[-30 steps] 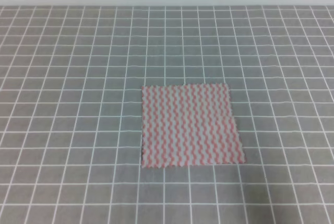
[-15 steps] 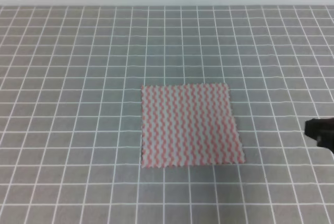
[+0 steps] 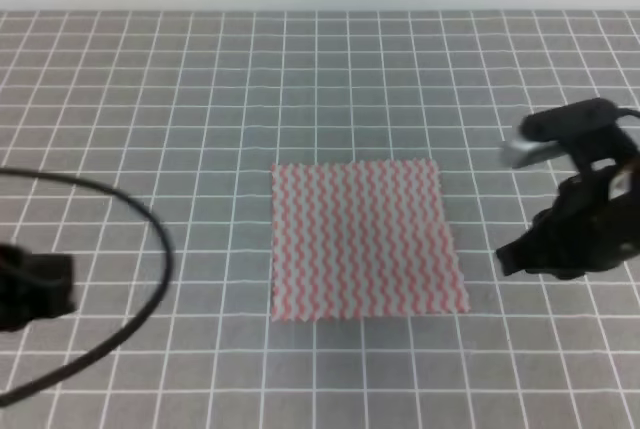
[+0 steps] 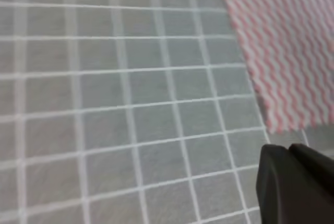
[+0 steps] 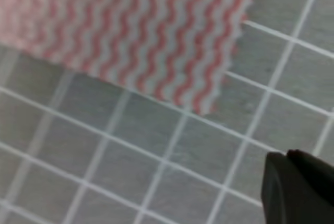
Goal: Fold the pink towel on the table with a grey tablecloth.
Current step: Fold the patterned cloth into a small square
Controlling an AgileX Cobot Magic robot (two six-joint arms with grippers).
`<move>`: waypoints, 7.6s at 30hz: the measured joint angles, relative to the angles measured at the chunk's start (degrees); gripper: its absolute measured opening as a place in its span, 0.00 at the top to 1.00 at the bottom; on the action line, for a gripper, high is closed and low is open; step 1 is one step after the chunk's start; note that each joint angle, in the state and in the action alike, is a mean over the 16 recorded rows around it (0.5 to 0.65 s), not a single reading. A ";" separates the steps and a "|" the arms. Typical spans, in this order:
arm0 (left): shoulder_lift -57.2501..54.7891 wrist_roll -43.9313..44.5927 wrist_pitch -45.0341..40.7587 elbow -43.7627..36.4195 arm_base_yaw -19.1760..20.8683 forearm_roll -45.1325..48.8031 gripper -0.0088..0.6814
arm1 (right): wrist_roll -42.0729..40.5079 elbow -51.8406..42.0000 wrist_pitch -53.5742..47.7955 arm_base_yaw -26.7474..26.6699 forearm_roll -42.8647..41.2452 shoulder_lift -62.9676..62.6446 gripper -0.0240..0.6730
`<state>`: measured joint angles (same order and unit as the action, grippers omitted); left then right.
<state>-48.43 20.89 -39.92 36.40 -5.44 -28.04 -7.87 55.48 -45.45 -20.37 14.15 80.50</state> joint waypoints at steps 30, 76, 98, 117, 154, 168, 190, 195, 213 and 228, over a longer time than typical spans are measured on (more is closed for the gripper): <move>-37.19 -4.10 0.59 16.55 -19.75 17.39 0.99 | 15.06 4.84 9.05 -8.88 -8.44 21.16 0.55; -37.35 1.26 0.92 16.57 -19.76 17.85 0.49 | 17.94 15.51 -3.76 -8.86 -13.07 26.44 0.58; -37.22 4.09 1.57 16.67 -20.08 17.86 0.49 | 18.45 15.53 -2.17 -8.86 -13.51 27.46 0.93; -39.22 19.77 11.79 18.70 -33.75 25.76 0.38 | 18.23 16.98 2.47 -8.83 -15.91 23.59 0.99; -52.45 16.46 25.31 19.39 -36.57 31.47 0.82 | 18.23 21.74 4.69 -8.65 -20.51 24.57 0.99; -53.10 10.94 22.29 28.01 -32.93 32.18 0.99 | 18.24 21.77 5.07 -8.68 -20.90 24.80 0.99; -59.08 8.85 16.96 37.10 -29.74 33.62 0.99 | 18.24 21.74 10.81 -8.65 -21.08 26.62 0.99; -60.10 8.41 16.72 37.85 -29.05 33.56 0.99 | 18.24 21.75 12.56 -8.66 -21.12 27.33 0.99; -63.42 6.78 14.54 42.61 -27.35 33.36 0.99 | 18.36 22.03 15.81 -7.96 -23.06 28.97 0.99; -64.00 4.99 16.62 42.70 -26.53 33.03 0.99 | 18.45 25.29 16.04 -6.51 -23.24 31.82 0.99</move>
<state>-112.42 25.89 -23.29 79.10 -31.97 4.99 10.58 80.77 -29.41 -26.88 -9.09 112.32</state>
